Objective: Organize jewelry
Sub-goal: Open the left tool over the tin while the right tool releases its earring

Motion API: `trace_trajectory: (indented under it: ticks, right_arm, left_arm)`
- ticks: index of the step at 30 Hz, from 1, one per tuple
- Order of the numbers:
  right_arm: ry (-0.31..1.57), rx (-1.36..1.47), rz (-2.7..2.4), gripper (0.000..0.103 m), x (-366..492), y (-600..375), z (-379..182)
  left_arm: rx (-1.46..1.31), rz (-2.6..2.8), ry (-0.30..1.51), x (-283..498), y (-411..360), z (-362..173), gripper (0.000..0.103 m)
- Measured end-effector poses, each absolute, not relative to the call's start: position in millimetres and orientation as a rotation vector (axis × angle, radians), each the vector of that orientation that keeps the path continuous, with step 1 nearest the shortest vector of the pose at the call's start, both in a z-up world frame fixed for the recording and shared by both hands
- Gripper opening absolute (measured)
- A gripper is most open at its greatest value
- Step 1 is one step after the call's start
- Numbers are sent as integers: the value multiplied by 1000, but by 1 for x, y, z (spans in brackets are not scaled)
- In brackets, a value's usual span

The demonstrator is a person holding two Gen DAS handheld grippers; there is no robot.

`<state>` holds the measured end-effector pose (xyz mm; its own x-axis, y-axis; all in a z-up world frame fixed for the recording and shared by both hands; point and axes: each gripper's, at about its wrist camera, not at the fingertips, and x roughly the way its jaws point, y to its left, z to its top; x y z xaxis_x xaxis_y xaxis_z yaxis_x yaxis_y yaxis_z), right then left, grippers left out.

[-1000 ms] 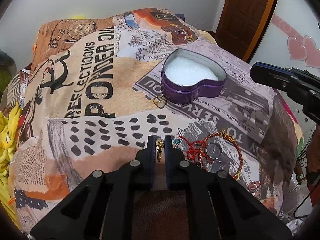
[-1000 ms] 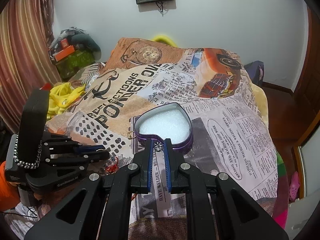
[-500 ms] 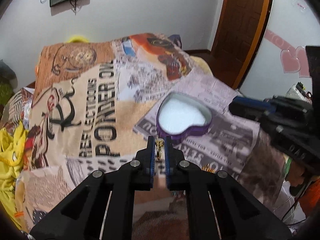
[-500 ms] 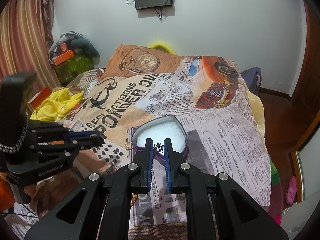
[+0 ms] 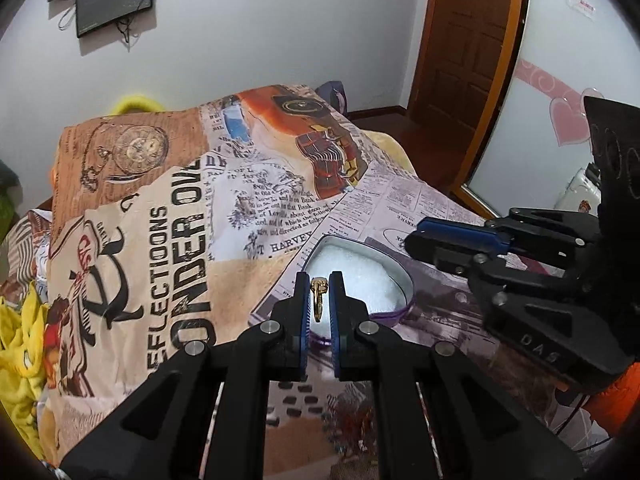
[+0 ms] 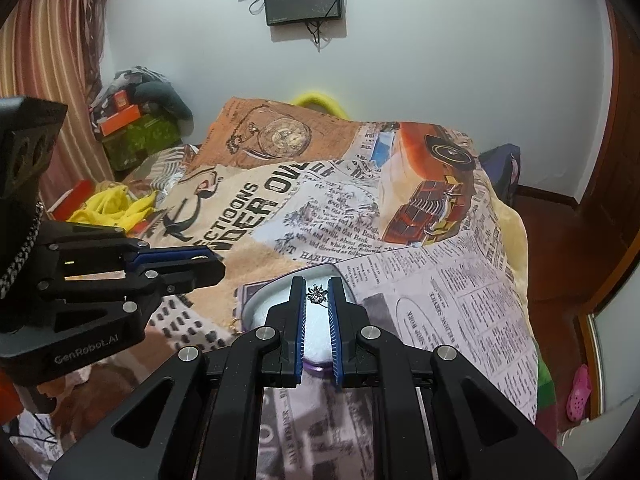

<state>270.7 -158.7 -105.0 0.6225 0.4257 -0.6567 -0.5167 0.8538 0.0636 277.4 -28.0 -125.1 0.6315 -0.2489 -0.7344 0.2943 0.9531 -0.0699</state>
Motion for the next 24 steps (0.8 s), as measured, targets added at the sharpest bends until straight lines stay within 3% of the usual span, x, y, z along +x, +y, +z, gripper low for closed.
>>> trace_trajectory:
  ticks: [24]
  right_arm:
    - [849, -187, 558, 10, 291, -148, -143]
  left_arm:
    - [30, -349, 935, 307, -35, -161, 8]
